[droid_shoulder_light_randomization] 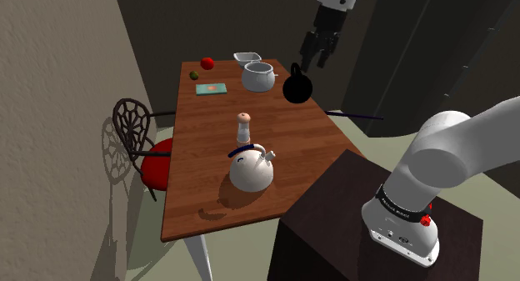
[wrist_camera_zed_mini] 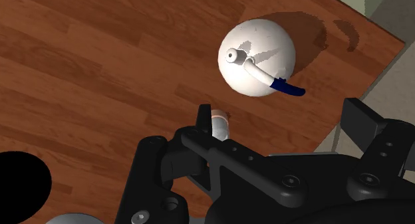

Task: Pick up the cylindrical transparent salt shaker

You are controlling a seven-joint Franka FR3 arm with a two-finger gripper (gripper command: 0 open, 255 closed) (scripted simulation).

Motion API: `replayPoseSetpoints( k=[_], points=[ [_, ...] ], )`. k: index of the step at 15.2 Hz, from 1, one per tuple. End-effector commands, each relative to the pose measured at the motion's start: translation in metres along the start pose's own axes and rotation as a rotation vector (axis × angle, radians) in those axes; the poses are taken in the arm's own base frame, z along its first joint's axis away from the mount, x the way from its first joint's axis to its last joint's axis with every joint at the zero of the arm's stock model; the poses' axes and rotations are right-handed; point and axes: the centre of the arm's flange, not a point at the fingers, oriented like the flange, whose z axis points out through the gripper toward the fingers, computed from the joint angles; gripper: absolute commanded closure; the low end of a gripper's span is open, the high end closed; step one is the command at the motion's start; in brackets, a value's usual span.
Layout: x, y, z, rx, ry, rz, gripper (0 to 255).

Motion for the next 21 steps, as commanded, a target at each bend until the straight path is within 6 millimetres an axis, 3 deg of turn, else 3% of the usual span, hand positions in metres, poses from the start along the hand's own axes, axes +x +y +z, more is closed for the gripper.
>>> replayPoseSetpoints(
  k=[1,21],
  points=[
    [0.017,0.003,0.019,0.006,0.008,0.001,0],
    [0.181,0.041,0.218,0.068,0.062,0.010,0]
  ],
)
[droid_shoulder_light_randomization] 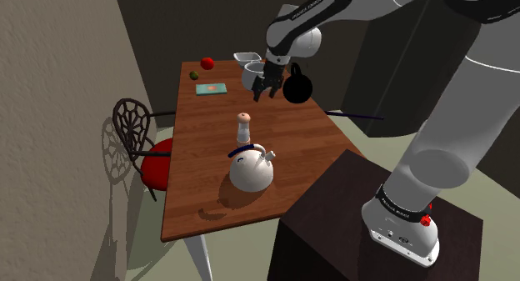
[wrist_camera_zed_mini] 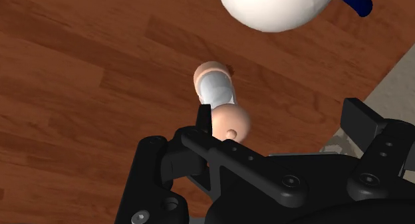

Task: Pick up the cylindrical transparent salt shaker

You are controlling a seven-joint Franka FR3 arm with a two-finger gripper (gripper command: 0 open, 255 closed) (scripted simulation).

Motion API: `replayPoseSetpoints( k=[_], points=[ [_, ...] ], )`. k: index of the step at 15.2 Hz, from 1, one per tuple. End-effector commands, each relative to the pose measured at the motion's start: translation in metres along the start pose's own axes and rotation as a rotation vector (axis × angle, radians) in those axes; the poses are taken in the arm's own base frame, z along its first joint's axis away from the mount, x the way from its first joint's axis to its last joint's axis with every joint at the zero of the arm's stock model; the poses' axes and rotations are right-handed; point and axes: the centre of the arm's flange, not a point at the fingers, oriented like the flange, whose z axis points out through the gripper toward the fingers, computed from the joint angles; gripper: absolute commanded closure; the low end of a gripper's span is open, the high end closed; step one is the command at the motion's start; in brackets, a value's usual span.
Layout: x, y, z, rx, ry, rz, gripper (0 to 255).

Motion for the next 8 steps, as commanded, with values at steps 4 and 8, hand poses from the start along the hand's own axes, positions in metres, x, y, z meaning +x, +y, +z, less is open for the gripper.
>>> replayPoseSetpoints(
  k=[4,8],
  points=[
    [0.045,0.014,0.054,0.015,0.014,0.002,0],
    [0.077,0.022,0.094,0.027,0.025,0.004,0]
  ],
)
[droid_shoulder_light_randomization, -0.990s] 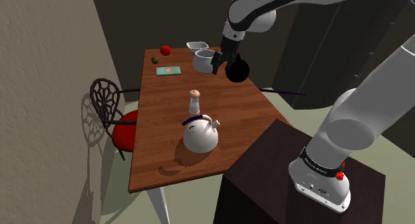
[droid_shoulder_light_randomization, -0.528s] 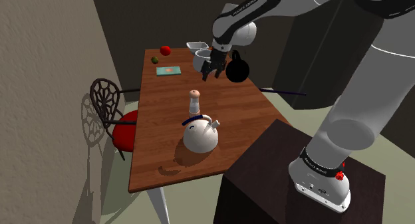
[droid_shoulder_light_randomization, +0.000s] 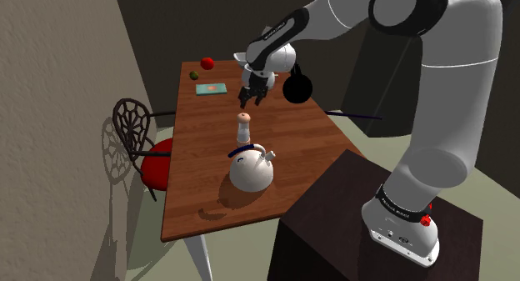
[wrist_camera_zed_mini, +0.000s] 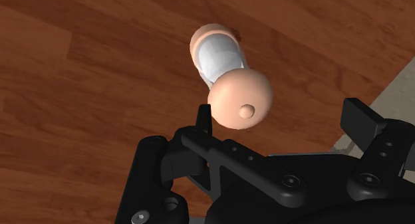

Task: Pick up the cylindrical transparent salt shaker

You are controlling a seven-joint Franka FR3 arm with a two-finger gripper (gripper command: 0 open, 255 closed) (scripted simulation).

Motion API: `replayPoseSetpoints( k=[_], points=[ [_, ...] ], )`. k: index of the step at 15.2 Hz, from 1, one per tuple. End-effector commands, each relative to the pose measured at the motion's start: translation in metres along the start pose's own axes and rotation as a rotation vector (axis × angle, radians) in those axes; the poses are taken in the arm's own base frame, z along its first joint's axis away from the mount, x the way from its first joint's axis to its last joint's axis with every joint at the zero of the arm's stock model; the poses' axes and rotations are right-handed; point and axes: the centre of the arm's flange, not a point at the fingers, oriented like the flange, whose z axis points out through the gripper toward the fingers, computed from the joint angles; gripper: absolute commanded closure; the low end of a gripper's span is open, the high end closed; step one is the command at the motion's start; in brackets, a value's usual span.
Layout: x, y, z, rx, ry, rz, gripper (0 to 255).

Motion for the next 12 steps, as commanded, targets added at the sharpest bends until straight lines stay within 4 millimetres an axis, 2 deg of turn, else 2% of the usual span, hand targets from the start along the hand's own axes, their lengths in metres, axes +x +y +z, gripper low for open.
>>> replayPoseSetpoints(
  k=[1,5,12],
  points=[
    [0.015,0.005,0.019,0.007,0.005,0.001,0],
    [0.044,0.013,0.056,0.018,0.015,0.003,0],
    [0.038,0.020,0.091,0.018,0.015,0.003,0]
  ],
)
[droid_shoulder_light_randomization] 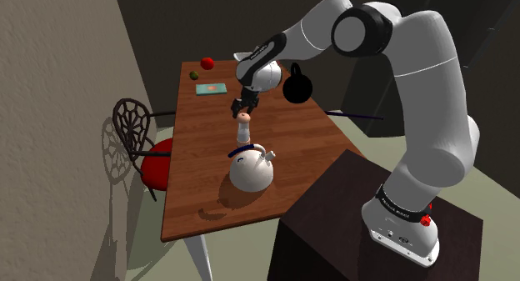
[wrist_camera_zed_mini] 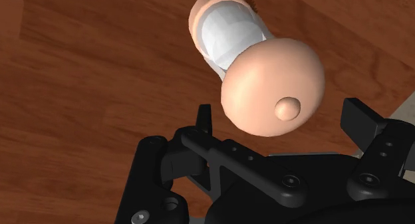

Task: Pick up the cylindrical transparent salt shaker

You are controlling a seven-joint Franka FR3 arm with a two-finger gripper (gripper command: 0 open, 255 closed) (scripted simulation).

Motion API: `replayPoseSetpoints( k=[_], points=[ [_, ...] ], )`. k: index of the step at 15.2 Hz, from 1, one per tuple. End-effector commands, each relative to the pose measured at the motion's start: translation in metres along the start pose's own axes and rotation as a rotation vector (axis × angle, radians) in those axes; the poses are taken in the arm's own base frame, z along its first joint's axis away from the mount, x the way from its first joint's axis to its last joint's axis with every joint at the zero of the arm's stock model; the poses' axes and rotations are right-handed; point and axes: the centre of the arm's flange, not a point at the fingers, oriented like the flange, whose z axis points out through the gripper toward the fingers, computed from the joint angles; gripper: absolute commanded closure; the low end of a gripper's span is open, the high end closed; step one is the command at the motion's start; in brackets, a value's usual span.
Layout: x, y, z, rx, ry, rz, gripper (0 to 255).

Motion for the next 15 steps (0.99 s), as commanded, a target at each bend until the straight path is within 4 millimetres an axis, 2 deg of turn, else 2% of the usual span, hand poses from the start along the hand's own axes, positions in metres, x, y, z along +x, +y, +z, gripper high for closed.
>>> replayPoseSetpoints(
  k=[1,2,3,12,15],
  points=[
    [-0.002,0.002,0.008,0.000,0.000,0.000,0],
    [-0.002,0.002,0.008,0.000,0.000,0.000,0],
    [-0.002,0.001,0.007,0.000,0.000,0.000,255],
    [-0.002,0.002,0.008,0.000,0.000,0.000,255],
    [0.001,-0.001,-0.008,0.000,0.000,0.000,255]
  ],
)
